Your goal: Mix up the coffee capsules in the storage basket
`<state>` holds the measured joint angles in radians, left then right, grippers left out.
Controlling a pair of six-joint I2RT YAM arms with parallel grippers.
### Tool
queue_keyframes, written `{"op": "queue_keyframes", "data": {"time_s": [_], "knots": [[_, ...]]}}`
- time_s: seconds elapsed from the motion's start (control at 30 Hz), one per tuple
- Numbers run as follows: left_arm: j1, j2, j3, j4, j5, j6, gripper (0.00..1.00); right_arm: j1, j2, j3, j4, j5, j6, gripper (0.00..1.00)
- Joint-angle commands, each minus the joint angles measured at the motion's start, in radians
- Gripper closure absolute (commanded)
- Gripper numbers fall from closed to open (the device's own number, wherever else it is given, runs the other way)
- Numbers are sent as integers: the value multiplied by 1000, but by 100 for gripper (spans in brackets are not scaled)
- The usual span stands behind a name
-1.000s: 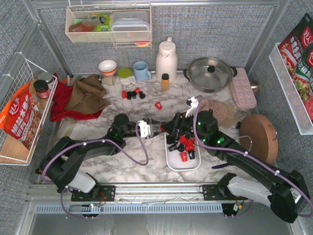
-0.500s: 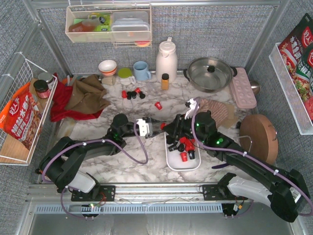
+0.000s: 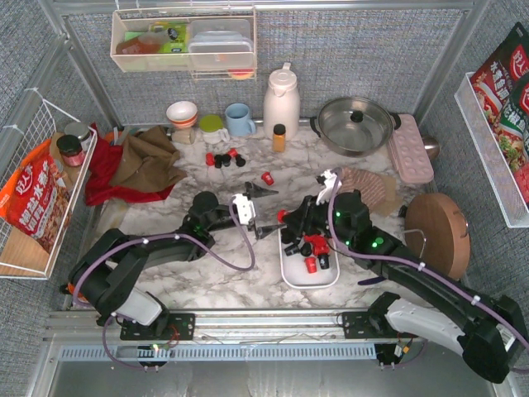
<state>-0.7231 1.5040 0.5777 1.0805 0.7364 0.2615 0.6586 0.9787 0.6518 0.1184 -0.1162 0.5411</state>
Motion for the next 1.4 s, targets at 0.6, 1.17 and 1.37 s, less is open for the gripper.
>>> {"op": "queue_keyframes", "data": {"time_s": [0.6,1.17,1.37], "knots": [[109,318,462,-593,-725,-329,1,20,-50,-21,-538,-188,-319,57],[121,666,879,-959,-763,-408,23,17,-136,-61,-437,72,-323,41],[120,683,879,-872,-689,-380,13,15,-135,-75,-432,58,-327,40]]}}
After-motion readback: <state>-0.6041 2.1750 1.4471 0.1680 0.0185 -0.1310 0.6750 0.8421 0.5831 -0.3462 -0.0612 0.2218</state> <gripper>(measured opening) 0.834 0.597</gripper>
